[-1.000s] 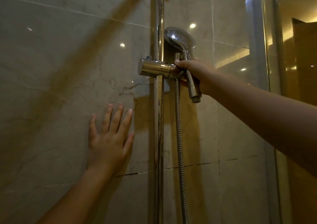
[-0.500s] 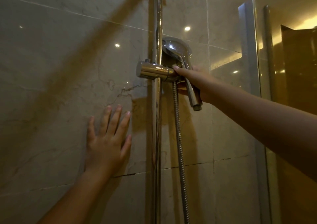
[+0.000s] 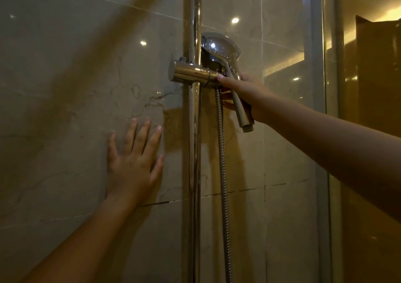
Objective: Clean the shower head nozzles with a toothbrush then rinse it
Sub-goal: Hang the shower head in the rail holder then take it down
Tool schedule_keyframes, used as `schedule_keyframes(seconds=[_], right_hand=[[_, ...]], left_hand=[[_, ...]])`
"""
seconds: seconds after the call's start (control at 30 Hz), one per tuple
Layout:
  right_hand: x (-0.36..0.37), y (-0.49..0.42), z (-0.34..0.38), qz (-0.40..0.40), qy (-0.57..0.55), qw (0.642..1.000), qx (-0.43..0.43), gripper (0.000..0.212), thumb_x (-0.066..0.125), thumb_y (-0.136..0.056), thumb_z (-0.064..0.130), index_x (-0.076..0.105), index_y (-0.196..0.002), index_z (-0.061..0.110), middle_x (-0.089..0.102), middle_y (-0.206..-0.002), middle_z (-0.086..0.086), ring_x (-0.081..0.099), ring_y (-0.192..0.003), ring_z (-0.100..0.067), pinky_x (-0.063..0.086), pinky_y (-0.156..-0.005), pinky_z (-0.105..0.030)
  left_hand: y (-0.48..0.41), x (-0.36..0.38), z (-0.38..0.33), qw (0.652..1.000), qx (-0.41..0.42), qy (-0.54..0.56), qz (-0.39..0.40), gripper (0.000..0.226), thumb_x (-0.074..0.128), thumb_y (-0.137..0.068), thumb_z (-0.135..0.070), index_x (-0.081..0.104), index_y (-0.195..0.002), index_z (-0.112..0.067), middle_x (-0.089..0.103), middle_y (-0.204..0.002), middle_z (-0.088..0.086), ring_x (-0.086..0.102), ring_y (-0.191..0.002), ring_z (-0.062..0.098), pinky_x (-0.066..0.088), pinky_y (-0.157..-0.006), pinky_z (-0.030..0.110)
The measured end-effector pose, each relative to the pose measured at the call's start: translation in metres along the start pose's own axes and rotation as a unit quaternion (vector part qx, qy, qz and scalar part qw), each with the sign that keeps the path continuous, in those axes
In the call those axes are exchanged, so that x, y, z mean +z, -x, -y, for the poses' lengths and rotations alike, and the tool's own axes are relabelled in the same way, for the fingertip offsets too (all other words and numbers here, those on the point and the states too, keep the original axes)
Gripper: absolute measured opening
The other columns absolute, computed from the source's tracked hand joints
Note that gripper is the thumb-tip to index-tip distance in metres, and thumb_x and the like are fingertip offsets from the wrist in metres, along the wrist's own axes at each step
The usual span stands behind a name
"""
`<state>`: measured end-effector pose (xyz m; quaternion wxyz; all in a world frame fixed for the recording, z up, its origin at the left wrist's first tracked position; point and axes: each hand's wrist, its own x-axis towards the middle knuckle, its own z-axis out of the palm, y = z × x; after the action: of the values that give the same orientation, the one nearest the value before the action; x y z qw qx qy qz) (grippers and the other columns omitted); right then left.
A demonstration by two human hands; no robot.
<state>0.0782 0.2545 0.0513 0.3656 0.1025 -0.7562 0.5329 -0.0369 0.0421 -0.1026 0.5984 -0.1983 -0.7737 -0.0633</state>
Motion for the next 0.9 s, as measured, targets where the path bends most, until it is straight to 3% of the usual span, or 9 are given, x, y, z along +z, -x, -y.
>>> schedule_keyframes(seconds=[0.17, 0.3, 0.53, 0.63, 0.77, 0.83, 0.87, 0.9], right_hand=[[0.0, 0.002, -0.004, -0.002, -0.001, 1.0, 0.004, 0.051, 0.065, -0.085, 0.034, 0.047, -0.127, 0.013, 0.062, -0.112, -0.008, 0.061, -0.101, -0.02, 0.051, -0.07, -0.024], [0.003, 0.009, -0.005, -0.026, -0.002, 1.0, 0.004, 0.056, 0.063, -0.087, 0.033, 0.043, -0.134, 0.01, 0.061, -0.116, -0.008, 0.062, -0.099, -0.018, 0.051, -0.065, -0.022], [-0.005, 0.046, 0.004, -0.166, -0.032, 0.985, -0.037, 0.029, 0.059, -0.089, 0.027, 0.05, -0.113, 0.012, 0.051, -0.089, -0.002, 0.051, -0.075, -0.01, 0.046, -0.057, -0.016], [-0.01, 0.088, 0.003, -0.137, -0.089, 0.986, -0.028, 0.008, 0.053, -0.09, 0.021, 0.047, -0.094, 0.018, 0.046, -0.073, 0.002, 0.046, -0.061, -0.007, 0.043, -0.052, -0.018], [-0.007, 0.151, -0.012, -0.045, -0.175, 0.981, 0.063, 0.007, 0.049, -0.088, 0.024, 0.048, -0.089, 0.017, 0.048, -0.064, 0.004, 0.046, -0.054, -0.01, 0.043, -0.05, -0.021], [0.004, 0.184, -0.03, 0.005, -0.258, 0.958, 0.126, 0.015, 0.047, -0.089, 0.026, 0.048, -0.077, 0.018, 0.046, -0.06, 0.004, 0.044, -0.051, -0.01, 0.041, -0.049, -0.021], [0.012, 0.2, -0.038, 0.025, -0.296, 0.943, 0.149, 0.02, 0.044, -0.09, 0.026, 0.047, -0.072, 0.019, 0.044, -0.058, 0.004, 0.042, -0.05, -0.01, 0.039, -0.049, -0.021], [0.021, 0.215, -0.048, 0.036, -0.326, 0.931, 0.164, 0.023, 0.042, -0.091, 0.027, 0.046, -0.069, 0.019, 0.042, -0.057, 0.004, 0.04, -0.049, -0.01, 0.036, -0.049, -0.021]], left_hand=[[0.001, 0.004, 0.001, 1.0, 0.004, 0.008, -0.016, 0.061, 0.028, -0.088, -0.043, 0.02, -0.145, -0.024, 0.018, -0.156, 0.006, 0.005, -0.144, 0.022, 0.006, -0.11, 0.057], [0.001, 0.005, 0.002, 1.0, 0.008, 0.005, -0.01, 0.061, 0.028, -0.089, -0.044, 0.015, -0.146, -0.025, 0.015, -0.157, 0.006, 0.004, -0.145, 0.023, 0.006, -0.11, 0.059], [0.003, -0.002, -0.001, 1.0, 0.0, 0.019, 0.022, 0.06, 0.026, -0.091, -0.043, 0.007, -0.146, -0.027, 0.007, -0.158, 0.004, -0.002, -0.144, 0.022, -0.001, -0.111, 0.057], [0.003, -0.011, -0.003, 0.998, -0.015, 0.045, 0.052, 0.06, 0.029, -0.09, -0.042, 0.009, -0.145, -0.029, 0.007, -0.158, 0.004, -0.001, -0.145, 0.024, -0.001, -0.111, 0.058], [0.007, -0.025, -0.017, 0.991, -0.052, 0.059, 0.104, 0.066, 0.041, -0.088, -0.04, 0.009, -0.145, -0.027, 0.001, -0.158, 0.004, -0.003, -0.145, 0.026, 0.0, -0.113, 0.057], [0.02, -0.038, -0.036, 0.97, -0.134, 0.155, 0.133, 0.062, 0.046, -0.088, -0.039, 0.022, -0.143, -0.02, 0.008, -0.158, 0.005, 0.004, -0.144, 0.026, 0.004, -0.113, 0.052], [0.034, -0.048, -0.047, 0.935, -0.2, 0.256, 0.142, 0.053, 0.045, -0.09, -0.039, 0.034, -0.138, -0.018, 0.019, -0.154, 0.008, 0.015, -0.142, 0.027, 0.012, -0.113, 0.049], [0.053, -0.06, -0.059, 0.874, -0.266, 0.379, 0.145, 0.042, 0.043, -0.092, -0.039, 0.047, -0.127, -0.017, 0.036, -0.145, 0.01, 0.031, -0.134, 0.027, 0.024, -0.109, 0.045]])
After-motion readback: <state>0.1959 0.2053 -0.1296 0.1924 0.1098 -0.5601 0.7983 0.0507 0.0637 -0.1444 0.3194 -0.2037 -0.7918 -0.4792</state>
